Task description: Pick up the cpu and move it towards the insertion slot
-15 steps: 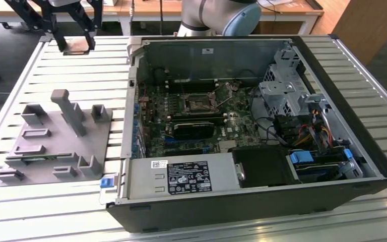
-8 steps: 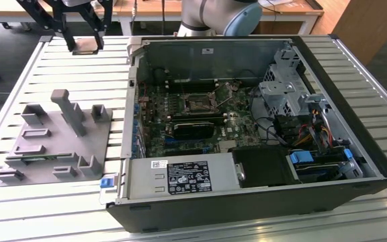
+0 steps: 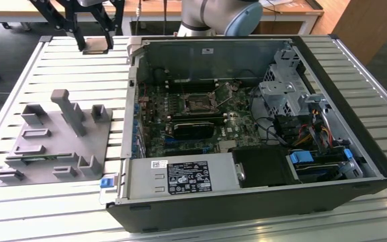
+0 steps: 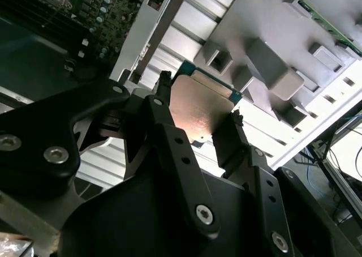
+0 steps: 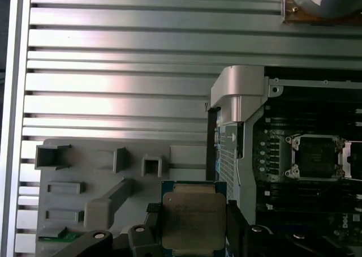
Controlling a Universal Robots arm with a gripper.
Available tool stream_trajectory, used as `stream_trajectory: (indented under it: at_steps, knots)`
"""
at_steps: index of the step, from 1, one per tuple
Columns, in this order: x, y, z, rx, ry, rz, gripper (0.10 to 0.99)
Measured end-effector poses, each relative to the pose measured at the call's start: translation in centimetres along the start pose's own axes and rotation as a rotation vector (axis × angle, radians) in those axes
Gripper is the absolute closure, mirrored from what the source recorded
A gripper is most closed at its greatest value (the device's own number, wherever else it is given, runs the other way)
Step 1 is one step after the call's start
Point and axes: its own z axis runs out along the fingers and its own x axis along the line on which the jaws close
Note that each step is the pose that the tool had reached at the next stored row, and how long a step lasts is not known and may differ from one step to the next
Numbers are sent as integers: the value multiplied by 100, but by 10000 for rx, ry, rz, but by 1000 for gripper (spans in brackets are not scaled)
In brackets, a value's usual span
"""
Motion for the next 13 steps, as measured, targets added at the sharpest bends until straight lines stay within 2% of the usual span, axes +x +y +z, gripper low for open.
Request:
stream_trajectory:
  at_steps: [13]
  knots:
    - [-289, 0, 1, -32, -1, 1, 545]
